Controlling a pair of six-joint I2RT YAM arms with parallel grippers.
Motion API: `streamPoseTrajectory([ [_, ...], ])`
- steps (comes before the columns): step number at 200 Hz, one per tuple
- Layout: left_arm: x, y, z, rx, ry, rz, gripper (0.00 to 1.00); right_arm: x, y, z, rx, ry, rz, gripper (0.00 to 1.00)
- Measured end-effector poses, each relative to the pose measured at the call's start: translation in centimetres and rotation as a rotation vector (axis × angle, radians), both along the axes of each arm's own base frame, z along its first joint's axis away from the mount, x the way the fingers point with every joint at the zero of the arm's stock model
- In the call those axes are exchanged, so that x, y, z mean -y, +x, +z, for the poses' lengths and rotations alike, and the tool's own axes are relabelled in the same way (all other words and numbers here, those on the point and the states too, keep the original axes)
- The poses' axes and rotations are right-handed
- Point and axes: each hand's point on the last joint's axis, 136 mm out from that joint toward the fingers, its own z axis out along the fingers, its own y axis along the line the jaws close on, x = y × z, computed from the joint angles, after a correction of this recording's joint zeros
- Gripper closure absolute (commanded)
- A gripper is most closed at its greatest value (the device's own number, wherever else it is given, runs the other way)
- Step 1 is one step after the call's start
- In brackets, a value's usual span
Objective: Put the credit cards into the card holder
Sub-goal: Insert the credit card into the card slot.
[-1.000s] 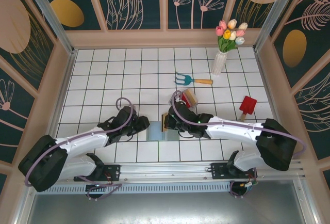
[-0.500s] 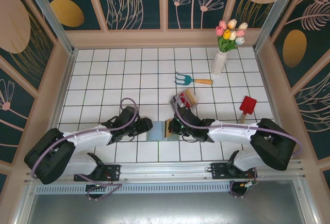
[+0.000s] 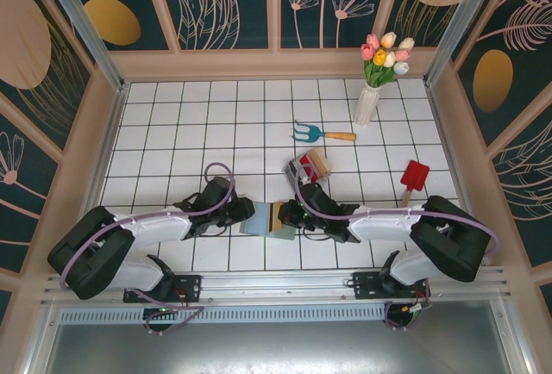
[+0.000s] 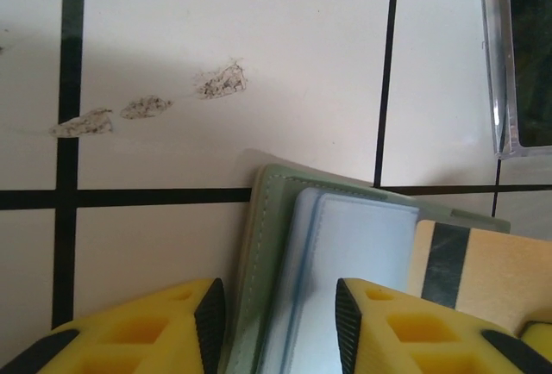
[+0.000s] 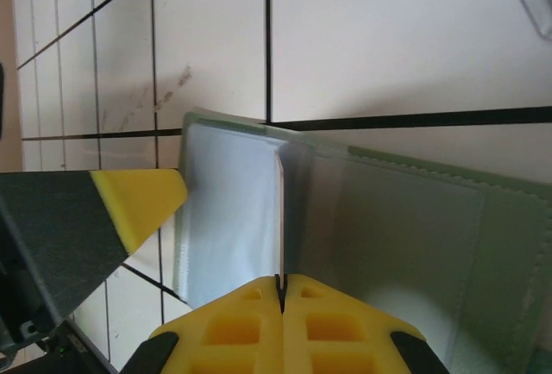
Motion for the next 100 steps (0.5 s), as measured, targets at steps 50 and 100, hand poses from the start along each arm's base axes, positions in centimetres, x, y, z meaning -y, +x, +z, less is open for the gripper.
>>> streamPoseTrajectory([
  [50,-0.12,-0.01,-0.14,-0.003,0.006,0.004,0.66,-0.14,0.09,-0.57,-0.052,0.027,-0.052,1.00],
  [100,-0.46,-0.04,-0.40,-0.004,0.005,0.028,0.72,-0.47,-0.06,-0.94,-0.092,0.058,-0.093,1.00],
])
